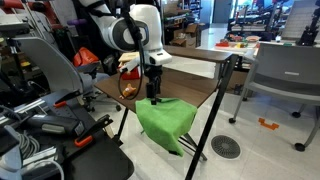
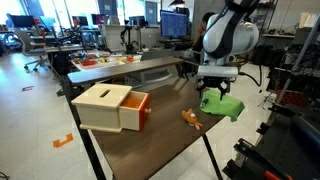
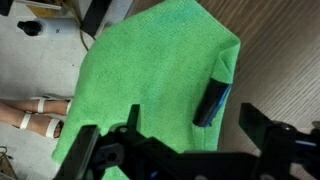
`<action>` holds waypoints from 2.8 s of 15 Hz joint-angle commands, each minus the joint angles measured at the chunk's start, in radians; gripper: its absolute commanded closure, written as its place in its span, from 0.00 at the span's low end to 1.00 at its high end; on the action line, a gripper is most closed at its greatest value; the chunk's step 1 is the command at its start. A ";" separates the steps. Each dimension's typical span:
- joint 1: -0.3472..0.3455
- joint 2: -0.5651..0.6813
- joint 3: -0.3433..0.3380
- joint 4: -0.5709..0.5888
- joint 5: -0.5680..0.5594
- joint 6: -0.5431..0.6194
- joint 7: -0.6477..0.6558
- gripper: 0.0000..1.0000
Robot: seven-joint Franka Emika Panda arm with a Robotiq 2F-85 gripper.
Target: Fold the green towel on the towel
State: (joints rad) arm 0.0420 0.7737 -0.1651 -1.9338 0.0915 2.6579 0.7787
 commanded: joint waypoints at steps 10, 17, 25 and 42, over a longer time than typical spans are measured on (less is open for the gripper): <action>0.017 0.122 -0.014 0.133 0.028 0.005 -0.008 0.70; 0.007 0.035 -0.011 0.097 0.031 0.009 -0.040 1.00; 0.042 -0.124 0.007 0.131 0.020 -0.018 -0.066 0.99; -0.044 -0.165 0.061 -0.118 0.105 0.019 -0.207 0.99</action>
State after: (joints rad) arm 0.0265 0.6352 -0.1015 -1.9943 0.1557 2.6597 0.6184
